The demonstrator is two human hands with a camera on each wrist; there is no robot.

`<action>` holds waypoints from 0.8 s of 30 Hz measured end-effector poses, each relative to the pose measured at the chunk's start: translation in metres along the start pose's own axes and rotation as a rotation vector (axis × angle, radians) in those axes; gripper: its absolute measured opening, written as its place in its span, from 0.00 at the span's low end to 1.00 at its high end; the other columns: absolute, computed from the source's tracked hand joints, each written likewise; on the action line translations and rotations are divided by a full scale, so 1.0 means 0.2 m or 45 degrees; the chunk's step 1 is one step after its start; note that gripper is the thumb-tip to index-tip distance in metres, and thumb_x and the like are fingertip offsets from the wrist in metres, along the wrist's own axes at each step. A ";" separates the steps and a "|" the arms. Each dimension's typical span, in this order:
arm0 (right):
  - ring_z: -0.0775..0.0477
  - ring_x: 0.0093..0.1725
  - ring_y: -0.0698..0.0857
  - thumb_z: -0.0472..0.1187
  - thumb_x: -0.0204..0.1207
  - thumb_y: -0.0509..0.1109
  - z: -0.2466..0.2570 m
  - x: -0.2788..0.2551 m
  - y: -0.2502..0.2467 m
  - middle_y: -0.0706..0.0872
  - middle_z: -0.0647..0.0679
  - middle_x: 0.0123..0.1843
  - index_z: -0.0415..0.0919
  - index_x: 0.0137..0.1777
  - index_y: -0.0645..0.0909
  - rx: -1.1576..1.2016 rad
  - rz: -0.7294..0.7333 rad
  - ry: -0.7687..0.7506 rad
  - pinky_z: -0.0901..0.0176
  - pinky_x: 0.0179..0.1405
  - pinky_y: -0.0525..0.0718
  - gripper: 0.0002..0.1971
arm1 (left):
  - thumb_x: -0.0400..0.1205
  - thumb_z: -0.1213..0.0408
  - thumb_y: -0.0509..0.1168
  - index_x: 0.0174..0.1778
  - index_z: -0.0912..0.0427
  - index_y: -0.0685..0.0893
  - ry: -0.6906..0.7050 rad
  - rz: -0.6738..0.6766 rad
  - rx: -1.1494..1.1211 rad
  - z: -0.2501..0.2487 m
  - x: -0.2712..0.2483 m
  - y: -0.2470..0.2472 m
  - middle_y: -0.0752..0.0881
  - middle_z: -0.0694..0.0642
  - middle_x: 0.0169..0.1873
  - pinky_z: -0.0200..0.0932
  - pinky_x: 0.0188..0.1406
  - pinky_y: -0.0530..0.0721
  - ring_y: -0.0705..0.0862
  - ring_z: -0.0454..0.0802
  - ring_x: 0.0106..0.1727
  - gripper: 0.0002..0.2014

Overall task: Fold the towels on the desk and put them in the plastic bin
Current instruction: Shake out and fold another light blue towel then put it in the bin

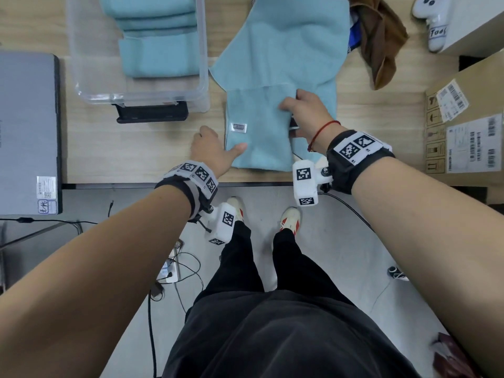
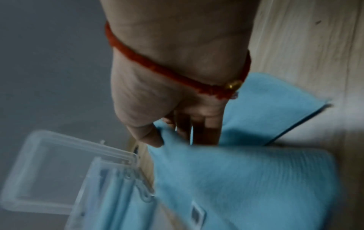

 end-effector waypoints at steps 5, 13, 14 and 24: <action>0.47 0.29 0.82 0.31 0.75 0.61 0.18 -0.13 -0.06 0.81 0.48 0.32 0.42 0.44 0.77 0.463 0.008 -0.104 0.54 0.35 0.84 0.07 | 0.65 0.25 0.68 0.74 0.59 0.59 -0.175 0.157 -0.510 -0.25 -0.09 -0.02 0.70 0.55 0.68 0.47 0.68 0.76 0.76 0.50 0.64 0.52; 0.40 0.43 0.83 0.25 0.70 0.61 0.22 -0.22 -0.24 0.85 0.42 0.46 0.41 0.53 0.81 0.569 -0.011 -0.221 0.42 0.47 0.88 0.16 | 0.86 0.52 0.62 0.66 0.56 0.74 -0.203 0.430 -1.431 -0.59 -0.19 -0.07 0.87 0.58 0.54 0.46 0.35 0.84 0.87 0.56 0.42 0.17; 0.41 0.43 0.84 0.24 0.70 0.61 0.18 -0.23 -0.27 0.86 0.42 0.47 0.40 0.54 0.80 0.537 -0.047 -0.208 0.42 0.48 0.89 0.17 | 0.85 0.58 0.64 0.66 0.55 0.69 -0.190 0.341 -1.400 -0.60 -0.18 -0.08 0.85 0.57 0.57 0.45 0.34 0.84 0.87 0.55 0.44 0.16; 0.42 0.53 0.87 0.20 0.67 0.73 -0.09 -0.20 -0.40 0.87 0.39 0.55 0.44 0.63 0.67 0.305 -0.208 -0.145 0.53 0.46 0.87 0.30 | 0.77 0.74 0.64 0.53 0.48 0.74 0.405 -0.013 -0.760 -0.53 -0.11 -0.15 0.79 0.50 0.44 0.36 0.28 0.76 0.76 0.47 0.37 0.16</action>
Point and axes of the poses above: each hand's wrist, its own x-axis towards the middle knuckle, its own y-axis out of the palm, z = x × y, the point moved 1 cm from there along x, towards the middle knuckle
